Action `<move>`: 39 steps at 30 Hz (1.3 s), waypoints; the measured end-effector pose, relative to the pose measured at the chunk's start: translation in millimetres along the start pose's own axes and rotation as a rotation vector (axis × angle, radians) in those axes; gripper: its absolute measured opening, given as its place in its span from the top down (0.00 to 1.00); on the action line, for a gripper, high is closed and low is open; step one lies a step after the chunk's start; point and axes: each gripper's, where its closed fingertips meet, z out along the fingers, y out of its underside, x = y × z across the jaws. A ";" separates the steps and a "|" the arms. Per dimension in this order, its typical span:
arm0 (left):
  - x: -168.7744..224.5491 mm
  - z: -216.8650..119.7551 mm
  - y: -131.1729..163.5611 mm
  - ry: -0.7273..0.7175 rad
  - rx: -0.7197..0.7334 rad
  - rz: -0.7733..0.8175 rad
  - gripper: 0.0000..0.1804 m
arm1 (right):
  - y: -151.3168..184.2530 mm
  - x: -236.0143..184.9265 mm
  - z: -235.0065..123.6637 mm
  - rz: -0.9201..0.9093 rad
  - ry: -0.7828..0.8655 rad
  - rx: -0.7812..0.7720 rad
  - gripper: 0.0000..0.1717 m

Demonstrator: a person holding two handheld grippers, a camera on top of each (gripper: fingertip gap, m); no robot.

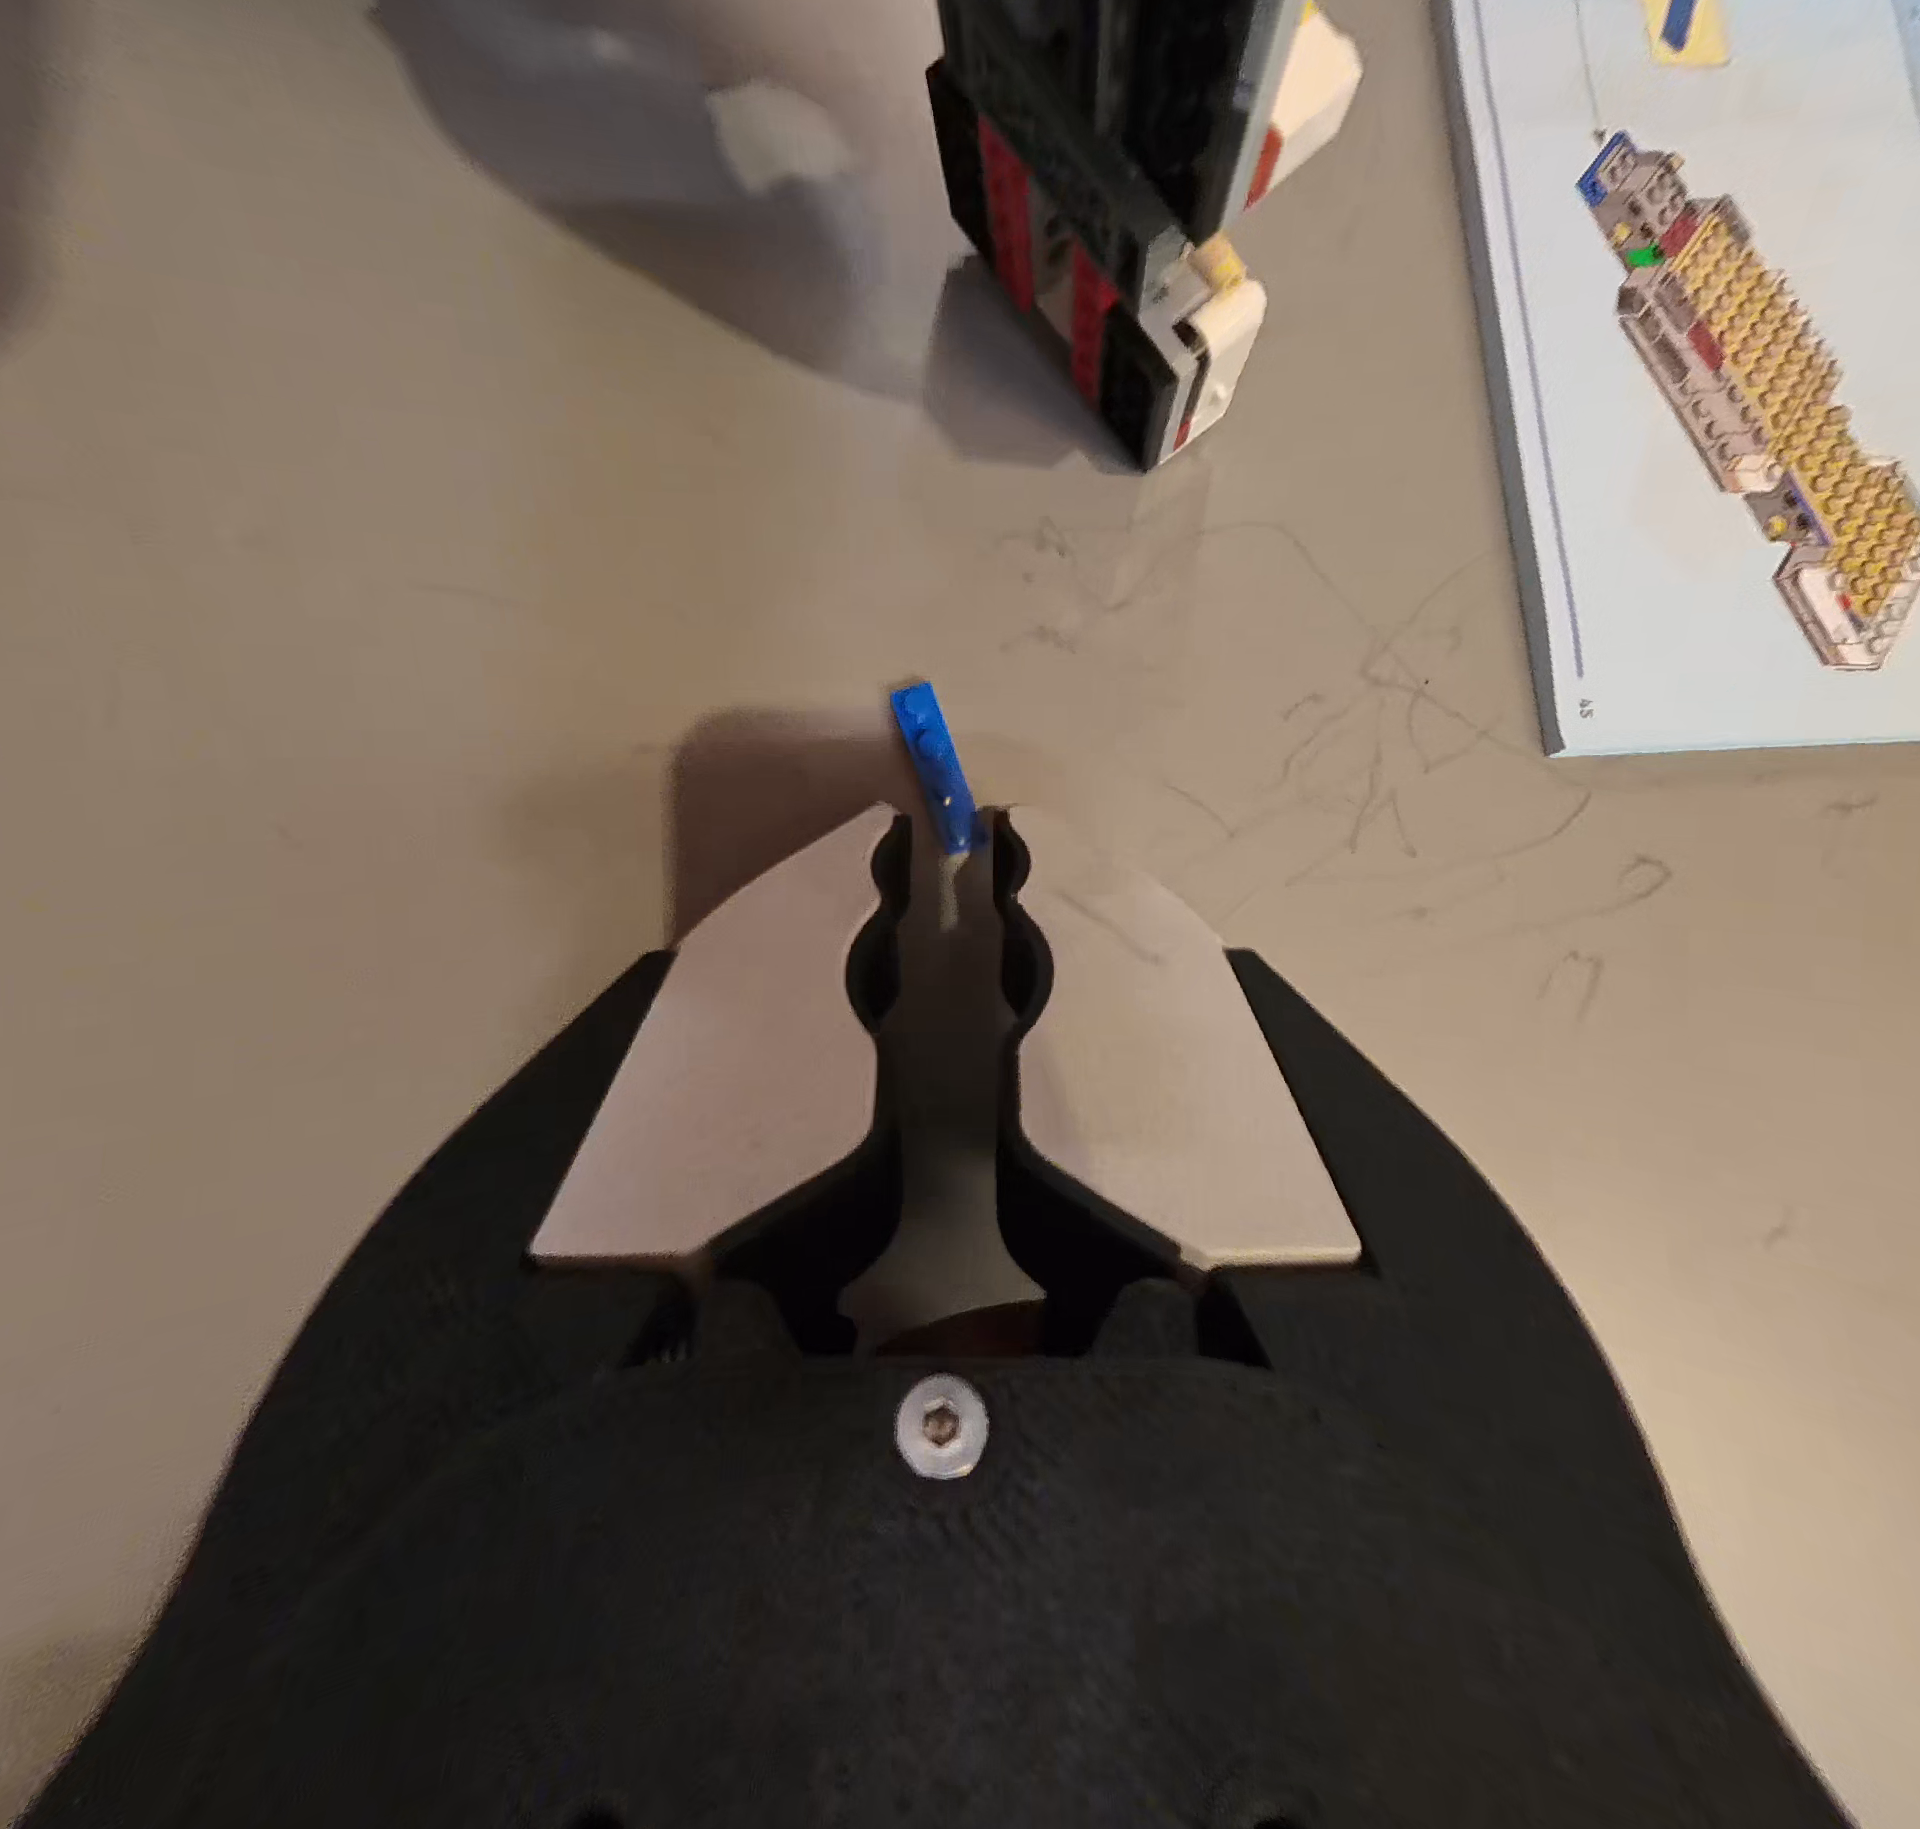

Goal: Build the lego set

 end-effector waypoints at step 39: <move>-1.5 -1.0 1.1 -0.003 0.004 -0.008 0.87 | -2.9 5.9 -1.6 -0.041 -0.110 0.037 0.92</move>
